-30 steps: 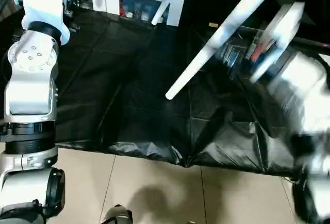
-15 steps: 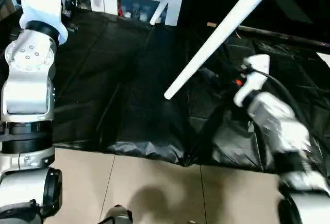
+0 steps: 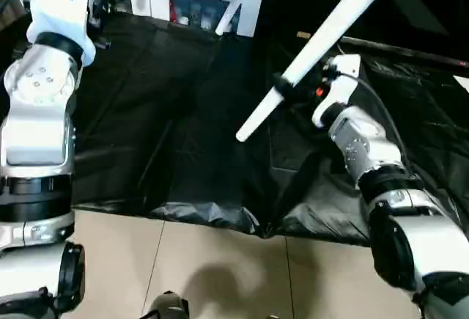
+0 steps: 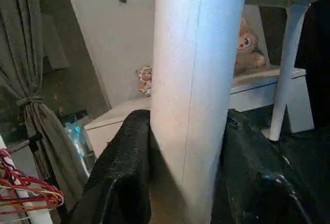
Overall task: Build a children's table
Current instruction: Flip table
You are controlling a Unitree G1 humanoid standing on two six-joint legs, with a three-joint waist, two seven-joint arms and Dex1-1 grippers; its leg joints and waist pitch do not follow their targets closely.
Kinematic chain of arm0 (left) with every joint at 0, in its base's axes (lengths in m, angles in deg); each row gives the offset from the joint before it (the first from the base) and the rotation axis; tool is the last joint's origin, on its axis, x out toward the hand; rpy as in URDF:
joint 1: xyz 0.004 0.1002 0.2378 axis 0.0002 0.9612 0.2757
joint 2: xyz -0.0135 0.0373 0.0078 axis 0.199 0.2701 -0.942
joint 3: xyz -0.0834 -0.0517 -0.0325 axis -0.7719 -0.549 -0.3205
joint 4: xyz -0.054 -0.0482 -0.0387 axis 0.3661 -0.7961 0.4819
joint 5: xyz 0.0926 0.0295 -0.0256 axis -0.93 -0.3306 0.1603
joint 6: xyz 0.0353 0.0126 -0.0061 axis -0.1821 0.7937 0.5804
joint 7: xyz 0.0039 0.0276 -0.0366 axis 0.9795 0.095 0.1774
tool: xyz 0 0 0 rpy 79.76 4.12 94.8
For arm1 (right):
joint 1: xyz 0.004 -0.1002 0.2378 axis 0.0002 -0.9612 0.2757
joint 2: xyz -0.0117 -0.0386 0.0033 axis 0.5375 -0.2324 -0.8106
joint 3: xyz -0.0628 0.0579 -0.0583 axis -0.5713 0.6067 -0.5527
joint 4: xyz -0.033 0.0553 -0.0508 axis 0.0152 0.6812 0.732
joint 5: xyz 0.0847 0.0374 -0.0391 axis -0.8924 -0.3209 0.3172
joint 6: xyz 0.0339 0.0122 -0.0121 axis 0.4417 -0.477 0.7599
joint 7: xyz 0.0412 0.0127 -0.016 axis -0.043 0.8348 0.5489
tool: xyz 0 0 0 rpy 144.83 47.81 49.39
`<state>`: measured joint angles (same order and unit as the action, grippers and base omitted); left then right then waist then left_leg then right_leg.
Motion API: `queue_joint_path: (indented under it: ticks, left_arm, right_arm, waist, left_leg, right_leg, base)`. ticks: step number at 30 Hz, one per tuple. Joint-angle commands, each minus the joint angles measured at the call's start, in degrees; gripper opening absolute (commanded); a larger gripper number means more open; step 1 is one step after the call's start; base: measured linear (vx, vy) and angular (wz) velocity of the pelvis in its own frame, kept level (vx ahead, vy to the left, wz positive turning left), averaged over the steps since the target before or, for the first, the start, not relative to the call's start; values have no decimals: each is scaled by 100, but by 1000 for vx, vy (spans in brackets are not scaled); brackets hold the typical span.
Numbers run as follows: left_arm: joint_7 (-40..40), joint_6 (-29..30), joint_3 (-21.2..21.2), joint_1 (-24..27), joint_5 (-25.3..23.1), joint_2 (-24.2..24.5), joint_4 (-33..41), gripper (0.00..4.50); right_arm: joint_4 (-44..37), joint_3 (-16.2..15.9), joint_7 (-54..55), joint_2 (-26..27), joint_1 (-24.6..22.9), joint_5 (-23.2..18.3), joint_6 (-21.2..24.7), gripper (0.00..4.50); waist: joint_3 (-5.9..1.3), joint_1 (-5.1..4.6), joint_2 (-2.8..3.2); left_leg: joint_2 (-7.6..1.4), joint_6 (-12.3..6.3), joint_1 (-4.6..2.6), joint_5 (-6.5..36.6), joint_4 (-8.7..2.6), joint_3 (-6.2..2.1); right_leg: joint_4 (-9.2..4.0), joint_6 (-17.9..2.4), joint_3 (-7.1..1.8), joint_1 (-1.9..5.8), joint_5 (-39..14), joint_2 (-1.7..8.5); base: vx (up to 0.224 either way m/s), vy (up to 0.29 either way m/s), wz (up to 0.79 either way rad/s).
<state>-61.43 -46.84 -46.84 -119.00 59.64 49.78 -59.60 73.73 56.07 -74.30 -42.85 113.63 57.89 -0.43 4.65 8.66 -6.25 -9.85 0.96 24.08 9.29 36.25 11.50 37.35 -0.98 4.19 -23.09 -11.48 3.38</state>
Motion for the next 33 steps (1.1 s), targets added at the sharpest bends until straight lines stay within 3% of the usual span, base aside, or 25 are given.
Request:
queue_joint_path:
  ticks: [1, 5, 6, 9, 16, 23, 24, 26, 27, 30, 31, 33]
  left_arm:
    - [-178, -48, 111, 66, 123, -11, 214, 169]
    - [-265, -50, 125, 168, 151, 1, 289, 167]
    - [-265, -50, 125, 168, 151, 1, 289, 167]
    - [-340, -63, 160, 238, 176, 41, 336, 166]
    - [-352, -74, 175, 293, 184, 75, 364, 166]
    - [-371, -203, 218, 421, 233, -25, 277, 166]
    - [-389, -276, 239, 457, 274, -88, 217, 166]
    - [-414, -357, 278, 505, 307, -154, 149, 166]
    - [-431, -454, 339, 553, 321, -231, 54, 166]
    - [-436, -545, 404, 554, 330, -321, -62, 166]
    - [-437, -570, 417, 553, 336, -348, -94, 166]
    - [-441, -634, 453, 556, 340, -409, -167, 166]
  right_arm:
    - [276, 92, -313, -77, 243, 34, -188, 415]
    - [453, 90, -756, -65, 394, 48, -218, 410]
    - [453, 90, -756, -65, 394, 48, -218, 381]
    - [606, -53, -1177, -52, 576, 226, -258, 365]
    - [795, 32, -1376, -69, 677, 314, -345, 307]
    - [693, 87, -1785, -79, 397, 346, -570, 255]
    - [590, 117, -1885, -96, 299, 288, -608, 246]
    - [463, 156, -2031, -116, 185, 219, -638, 234]
    - [268, 186, -2192, -147, 24, 154, -704, 234]
    - [-87, 254, -2299, -173, -204, 66, -746, 198]
    - [-223, 267, -2321, -178, -287, 34, -736, 198]
    - [-602, 283, -2348, -190, -521, -41, -703, 190]
  waist:
    - [-501, 4, 170]
    - [-495, 28, 184]
    - [-504, 38, 173]
    - [-505, 66, 172]
    - [-496, 94, 172]
    - [-503, 96, 177]
    - [-503, 97, 242]
    - [-505, 119, 201]
    - [-507, 130, 291]
    - [-517, 144, 262]
    - [-517, 149, 296]
    - [-520, 179, 259]
  left_leg:
    - [-435, 565, -293, 1600, -516, -247]
    - [-447, 564, -304, 1631, -535, -253]
    - [-442, 549, -299, 1603, -532, -252]
    - [-438, 495, -293, 1503, -526, -246]
    - [-448, 522, -302, 1652, -532, -253]
    - [-450, 459, -299, 1556, -523, -246]
    - [-450, 475, -304, 1583, -521, -252]
    - [-460, 475, -321, 1651, -522, -246]
    - [-455, 490, -319, 1676, -526, -257]
    - [-460, 534, -346, 1767, -538, -258]
    - [-457, 544, -346, 1801, -539, -264]
    - [-453, 554, -342, 1822, -542, -263]
  right_leg:
    - [-375, -1249, -313, 183, -694, 667]
    - [-364, -1236, -304, 162, -656, 638]
    - [-355, -1248, -303, 172, -600, 638]
    - [-347, -1295, -302, 175, -493, 638]
    - [-362, -1305, -307, 158, -695, 654]
    - [-353, -1319, -305, 162, -542, 641]
    - [-347, -1323, -308, 154, -557, 637]
    - [-369, -1289, -312, 160, -548, 647]
    - [-367, -1273, -311, 158, -530, 636]
    - [-369, -1250, -301, 153, -438, 616]
    - [-366, -1251, -301, 151, -453, 614]
    - [-379, -1222, -303, 161, -483, 623]
  base:
    - [0, 0, 0]
    - [0, 0, 0]
    - [0, 0, 0]
    - [0, 0, 0]
    - [0, 0, 0]
    - [0, 0, 0]
    - [0, 0, 0]
    - [0, 0, 0]
    - [0, 0, 0]
    - [0, 0, 0]
    - [0, 0, 0]
    - [0, 0, 0]
